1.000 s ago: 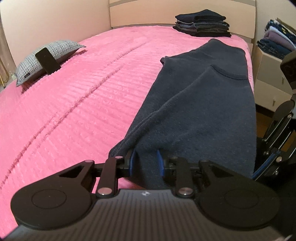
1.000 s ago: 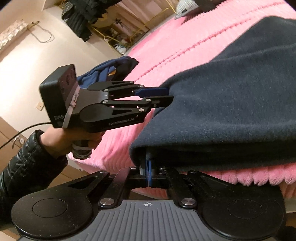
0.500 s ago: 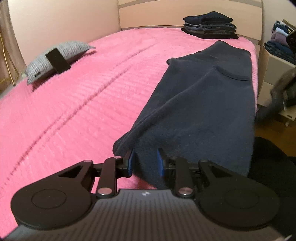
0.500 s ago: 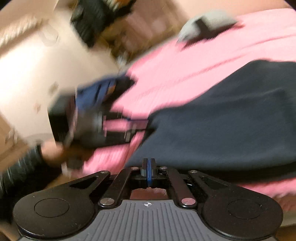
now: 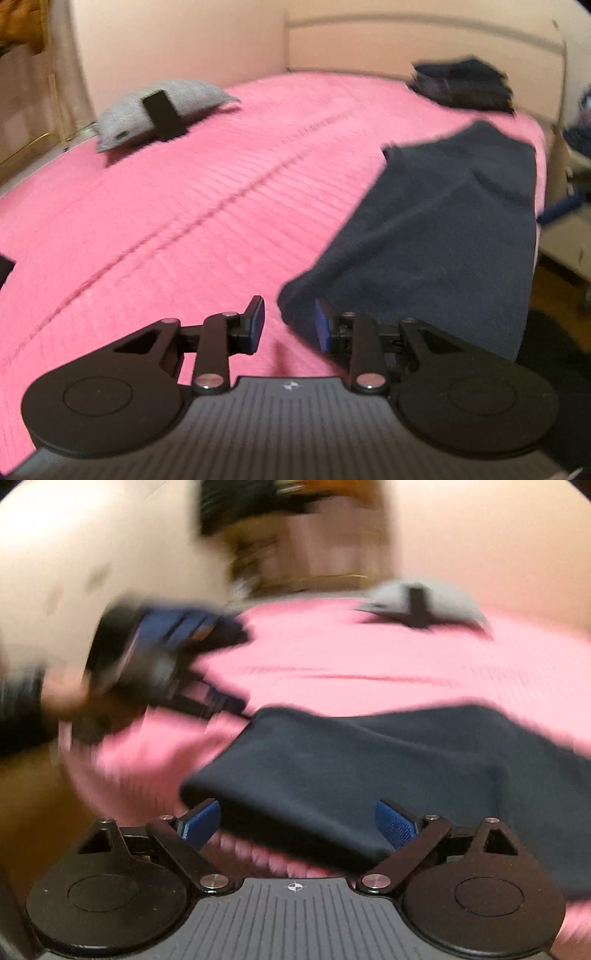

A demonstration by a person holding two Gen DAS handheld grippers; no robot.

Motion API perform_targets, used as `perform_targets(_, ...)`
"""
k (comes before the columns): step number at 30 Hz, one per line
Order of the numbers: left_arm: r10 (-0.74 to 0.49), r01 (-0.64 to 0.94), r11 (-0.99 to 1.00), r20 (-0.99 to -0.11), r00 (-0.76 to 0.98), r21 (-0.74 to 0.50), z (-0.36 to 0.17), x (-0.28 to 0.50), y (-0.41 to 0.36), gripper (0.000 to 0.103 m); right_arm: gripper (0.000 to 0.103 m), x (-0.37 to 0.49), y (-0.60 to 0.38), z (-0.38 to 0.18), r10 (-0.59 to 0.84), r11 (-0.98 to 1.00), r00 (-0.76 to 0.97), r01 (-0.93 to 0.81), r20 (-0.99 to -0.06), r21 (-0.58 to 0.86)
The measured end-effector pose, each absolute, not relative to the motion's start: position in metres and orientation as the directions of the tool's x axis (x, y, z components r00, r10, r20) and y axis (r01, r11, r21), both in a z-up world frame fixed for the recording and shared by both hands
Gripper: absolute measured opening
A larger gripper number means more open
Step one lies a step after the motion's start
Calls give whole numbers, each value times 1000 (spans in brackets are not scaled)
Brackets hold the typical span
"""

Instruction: Fold clothes

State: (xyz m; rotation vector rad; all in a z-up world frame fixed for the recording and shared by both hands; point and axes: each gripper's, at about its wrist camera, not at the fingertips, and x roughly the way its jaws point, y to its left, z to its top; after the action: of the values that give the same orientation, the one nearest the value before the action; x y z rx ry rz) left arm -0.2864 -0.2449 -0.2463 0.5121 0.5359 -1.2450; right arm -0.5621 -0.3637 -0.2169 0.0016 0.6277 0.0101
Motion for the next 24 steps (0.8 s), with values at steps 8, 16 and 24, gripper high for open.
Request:
perform_targets(8,-697,971,226,-685,213,73,-272,-284,-282,36,94,-550,-332,-240,7,976,772,-142,-635,-162)
perform_targets(16,-699,967,235,-674,238,97,-259,-276,-264,41,93,-525,-280,-277,-81,818,774,-309,-628,-486)
perform_targets(24,-727,907,-65,-642,243,417,-256,-340,-198,46,44,-507,-280,-291,-84,767,787,-341,-611,-544)
